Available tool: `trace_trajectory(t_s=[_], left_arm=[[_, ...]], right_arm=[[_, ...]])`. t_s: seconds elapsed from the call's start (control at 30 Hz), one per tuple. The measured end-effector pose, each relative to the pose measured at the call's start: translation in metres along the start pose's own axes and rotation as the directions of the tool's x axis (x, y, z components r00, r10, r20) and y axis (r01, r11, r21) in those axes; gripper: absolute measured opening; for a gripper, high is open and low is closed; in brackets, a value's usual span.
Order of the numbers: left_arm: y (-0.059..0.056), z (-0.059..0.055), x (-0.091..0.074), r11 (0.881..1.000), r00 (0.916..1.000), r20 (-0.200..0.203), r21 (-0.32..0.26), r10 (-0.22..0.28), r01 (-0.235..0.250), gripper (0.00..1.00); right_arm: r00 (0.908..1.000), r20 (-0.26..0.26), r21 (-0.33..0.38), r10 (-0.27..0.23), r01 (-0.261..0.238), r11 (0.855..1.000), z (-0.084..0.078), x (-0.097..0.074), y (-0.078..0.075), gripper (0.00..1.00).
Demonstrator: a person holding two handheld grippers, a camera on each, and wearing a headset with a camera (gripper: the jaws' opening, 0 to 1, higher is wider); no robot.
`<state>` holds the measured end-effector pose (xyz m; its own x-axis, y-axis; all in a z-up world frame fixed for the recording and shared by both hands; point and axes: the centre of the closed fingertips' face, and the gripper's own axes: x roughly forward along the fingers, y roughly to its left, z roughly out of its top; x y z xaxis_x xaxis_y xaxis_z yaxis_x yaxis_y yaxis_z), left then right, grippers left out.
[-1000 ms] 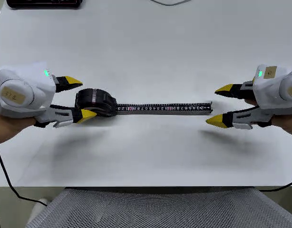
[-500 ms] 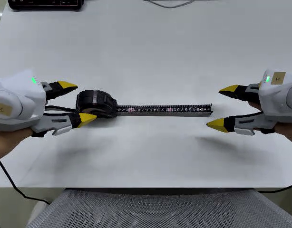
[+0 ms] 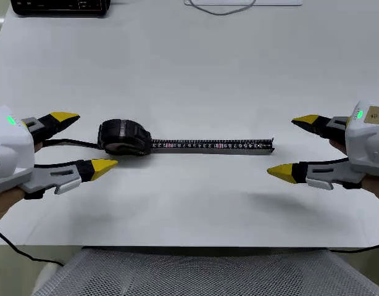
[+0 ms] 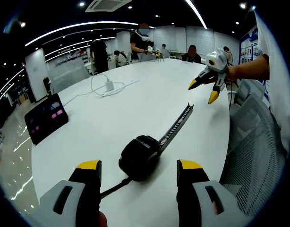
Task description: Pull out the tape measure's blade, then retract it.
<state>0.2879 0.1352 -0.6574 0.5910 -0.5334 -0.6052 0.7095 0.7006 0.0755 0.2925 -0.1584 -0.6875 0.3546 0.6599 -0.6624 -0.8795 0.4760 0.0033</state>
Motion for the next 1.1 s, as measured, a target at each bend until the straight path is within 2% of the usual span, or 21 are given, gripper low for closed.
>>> trace_trajectory(t_s=[0.27, 0.53, 0.8, 1.1], left_arm=[[-0.008, -0.004, -0.008, 0.999, 0.9996, 0.015, -0.036, 0.025, -0.025, 0.65], [-0.015, -0.004, -0.011, 0.998, 0.9980, 0.035, -0.044, 0.052, -0.051, 0.69], [-0.025, -0.008, -0.012, 0.997, 0.9980, 0.038, -0.056, 0.050, -0.048, 0.72], [-0.035, -0.017, -0.013, 0.996, 0.9986, 0.032, -0.077, 0.042, -0.039, 0.77]], right_arm=[[0.9990, 0.029, 0.010, -0.035, 0.035, 0.999, 0.004, -0.004, 0.005, 0.67], [0.9957, 0.054, 0.022, -0.076, 0.074, 0.997, 0.004, -0.010, 0.011, 0.71], [0.9920, 0.075, 0.040, -0.101, 0.098, 0.994, 0.004, -0.016, 0.017, 0.73], [0.9893, 0.093, 0.063, -0.113, 0.107, 0.992, 0.001, -0.020, 0.026, 0.78]])
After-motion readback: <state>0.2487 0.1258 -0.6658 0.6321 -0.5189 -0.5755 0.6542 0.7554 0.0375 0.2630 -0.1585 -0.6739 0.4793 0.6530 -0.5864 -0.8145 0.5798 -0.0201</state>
